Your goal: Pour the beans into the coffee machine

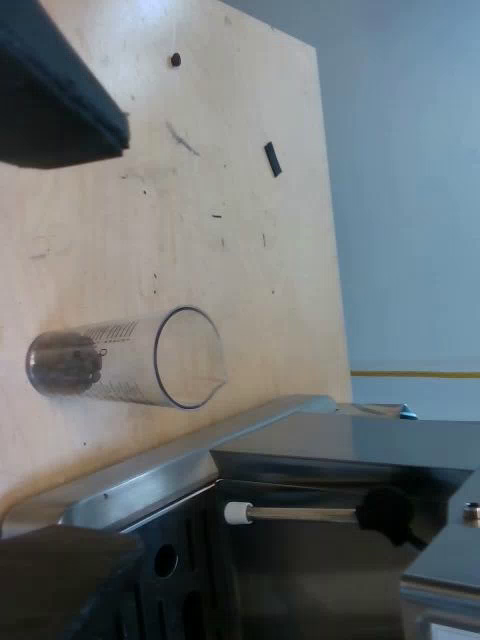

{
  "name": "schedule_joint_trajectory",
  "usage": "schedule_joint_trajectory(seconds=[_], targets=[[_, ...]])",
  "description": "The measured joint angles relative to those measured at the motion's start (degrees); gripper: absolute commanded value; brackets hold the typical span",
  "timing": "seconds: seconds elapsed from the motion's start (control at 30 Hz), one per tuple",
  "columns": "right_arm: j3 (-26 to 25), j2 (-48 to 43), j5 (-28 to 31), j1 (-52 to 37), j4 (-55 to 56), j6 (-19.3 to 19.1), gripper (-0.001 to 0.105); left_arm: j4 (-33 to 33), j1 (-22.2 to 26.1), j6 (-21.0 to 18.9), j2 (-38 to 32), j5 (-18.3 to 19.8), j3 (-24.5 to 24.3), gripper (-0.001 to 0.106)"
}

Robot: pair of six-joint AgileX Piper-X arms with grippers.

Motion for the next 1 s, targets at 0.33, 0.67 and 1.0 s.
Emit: schedule_joint_trajectory(seconds=[0.33, 0.67, 1.0], targets=[[0.0, 0.0, 0.0, 0.0, 0.0, 0.0, 0.079, -6.8, -1.1, -1.3, 1.8, 2.7, 5.5, 0.09], [0.0, 0.0, 0.0, 0.0, 0.0, 0.0, 0.079, -22.7, -4.9, -1.7, 16.0, 2.9, 7.3, 0.09], [0.0, 0.0, 0.0, 0.0, 0.0, 0.0, 0.079, -33.9, -4.9, -1.9, 29.2, 1.6, 7.3, 0.09]])
